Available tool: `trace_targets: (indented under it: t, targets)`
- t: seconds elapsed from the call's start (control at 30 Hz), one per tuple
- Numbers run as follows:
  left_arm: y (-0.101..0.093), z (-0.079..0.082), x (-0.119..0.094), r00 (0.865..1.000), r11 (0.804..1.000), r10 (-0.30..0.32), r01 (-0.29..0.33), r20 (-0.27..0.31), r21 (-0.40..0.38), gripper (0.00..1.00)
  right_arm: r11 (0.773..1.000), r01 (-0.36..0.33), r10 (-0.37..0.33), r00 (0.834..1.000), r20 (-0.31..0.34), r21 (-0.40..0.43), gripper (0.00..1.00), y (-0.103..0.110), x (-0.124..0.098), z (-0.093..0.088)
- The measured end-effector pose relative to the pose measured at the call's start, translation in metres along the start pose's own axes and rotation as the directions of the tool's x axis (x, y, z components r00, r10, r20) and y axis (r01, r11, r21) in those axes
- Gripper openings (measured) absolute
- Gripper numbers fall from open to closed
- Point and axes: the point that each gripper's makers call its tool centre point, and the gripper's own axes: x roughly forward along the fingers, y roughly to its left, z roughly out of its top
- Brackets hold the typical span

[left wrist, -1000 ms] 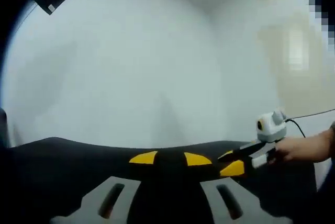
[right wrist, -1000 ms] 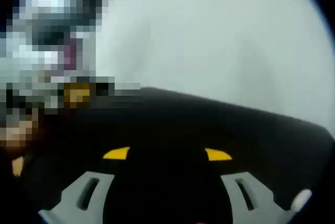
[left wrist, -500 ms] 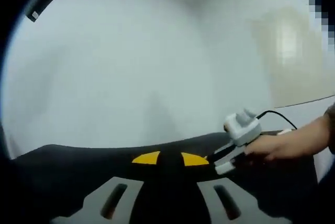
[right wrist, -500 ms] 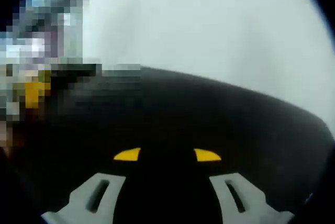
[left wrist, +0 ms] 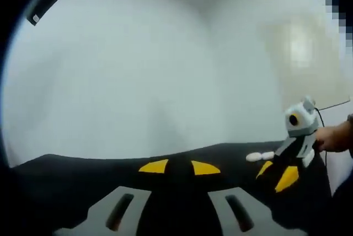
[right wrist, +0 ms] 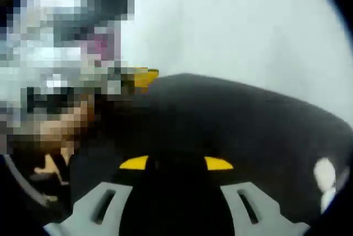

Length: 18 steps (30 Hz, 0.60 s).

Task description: Pick up three earphones and place each one into its charging case using tactile feedback, ensure that each earphone is properly inserted and securely positioned inside the case.

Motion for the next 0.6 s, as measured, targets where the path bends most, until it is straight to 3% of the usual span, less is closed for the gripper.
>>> trace_targets:
  t: [0.13, 0.17, 0.33, 0.5, 0.6]
  targets:
    - [-0.025, -0.011, 0.005, 0.995, 0.994, -0.081, 0.085, -0.057, 0.063, 0.12, 0.998, 0.049, -0.049, 0.999, -0.003, 0.034, 0.38, 0.001, 0.003, -0.015]
    - [-0.03, -0.016, 0.005, 0.992, 0.99, -0.092, 0.1, -0.081, 0.096, 0.12, 0.997, 0.057, -0.059, 0.997, 0.041, 0.047, 0.38, 0.0, 0.002, -0.009]
    - [-0.044, -0.036, 0.007, 0.976, 0.958, -0.109, 0.154, -0.189, 0.242, 0.12, 0.999, 0.033, -0.034, 0.999, 0.032, 0.036, 0.38, -0.001, -0.007, -0.013]
    - [-0.064, -0.033, 0.008, 0.968, 0.948, -0.18, 0.218, -0.173, 0.231, 0.16, 0.989, 0.01, -0.021, 0.997, 0.075, 0.145, 0.39, -0.008, -0.027, -0.013]
    - [-0.067, -0.033, 0.008, 0.965, 0.945, -0.195, 0.233, -0.174, 0.23, 0.17, 0.988, -0.001, -0.011, 0.997, 0.08, 0.152, 0.39, -0.011, -0.036, -0.014]
